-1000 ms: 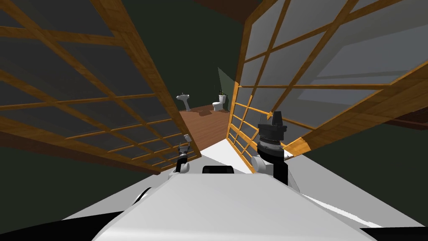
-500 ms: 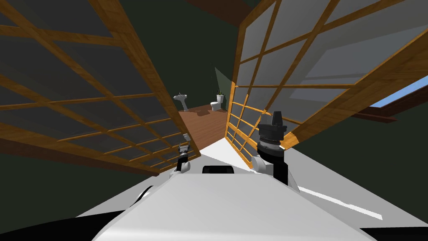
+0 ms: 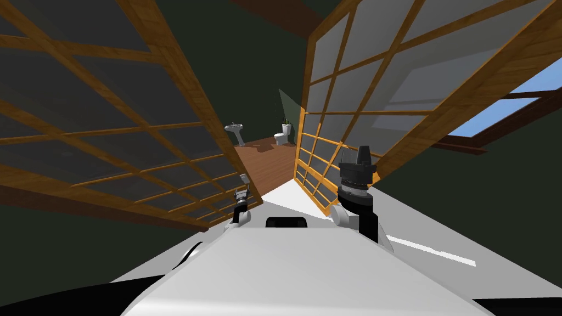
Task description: Pull the door open
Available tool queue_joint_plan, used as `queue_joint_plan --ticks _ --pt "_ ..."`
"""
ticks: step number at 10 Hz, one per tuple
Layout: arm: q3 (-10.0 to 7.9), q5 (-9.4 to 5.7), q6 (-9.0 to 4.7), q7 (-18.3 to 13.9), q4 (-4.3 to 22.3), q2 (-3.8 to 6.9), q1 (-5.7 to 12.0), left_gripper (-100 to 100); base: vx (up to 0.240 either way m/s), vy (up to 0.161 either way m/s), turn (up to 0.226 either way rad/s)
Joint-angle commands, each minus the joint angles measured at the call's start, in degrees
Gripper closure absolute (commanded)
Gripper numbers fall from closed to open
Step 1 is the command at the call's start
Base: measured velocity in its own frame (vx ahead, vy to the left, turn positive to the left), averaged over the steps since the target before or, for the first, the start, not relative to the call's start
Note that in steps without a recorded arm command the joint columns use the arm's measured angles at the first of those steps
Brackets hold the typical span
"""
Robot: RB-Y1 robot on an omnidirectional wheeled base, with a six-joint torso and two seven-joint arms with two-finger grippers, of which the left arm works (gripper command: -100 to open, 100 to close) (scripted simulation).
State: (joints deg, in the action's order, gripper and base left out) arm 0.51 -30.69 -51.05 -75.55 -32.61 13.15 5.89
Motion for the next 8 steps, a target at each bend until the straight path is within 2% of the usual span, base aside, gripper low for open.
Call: queue_joint_plan --ticks 1,4,5,8 --pt "0.21 -1.1 0.14 -2.25 0.32 -0.13 0.41 -100 -0.092 0.006 -0.076" --pt "0.51 -2.8 0.5 -5.24 0.43 -0.33 0.85 -100 -0.093 -0.003 -0.06" --pt "0.45 -2.39 0.37 -4.46 0.48 -0.29 0.77 -100 -0.043 0.002 -0.016" --pt "0.25 -2.71 -0.18 -6.22 0.92 1.0 -0.06 -100 0.15 0.025 -0.051"
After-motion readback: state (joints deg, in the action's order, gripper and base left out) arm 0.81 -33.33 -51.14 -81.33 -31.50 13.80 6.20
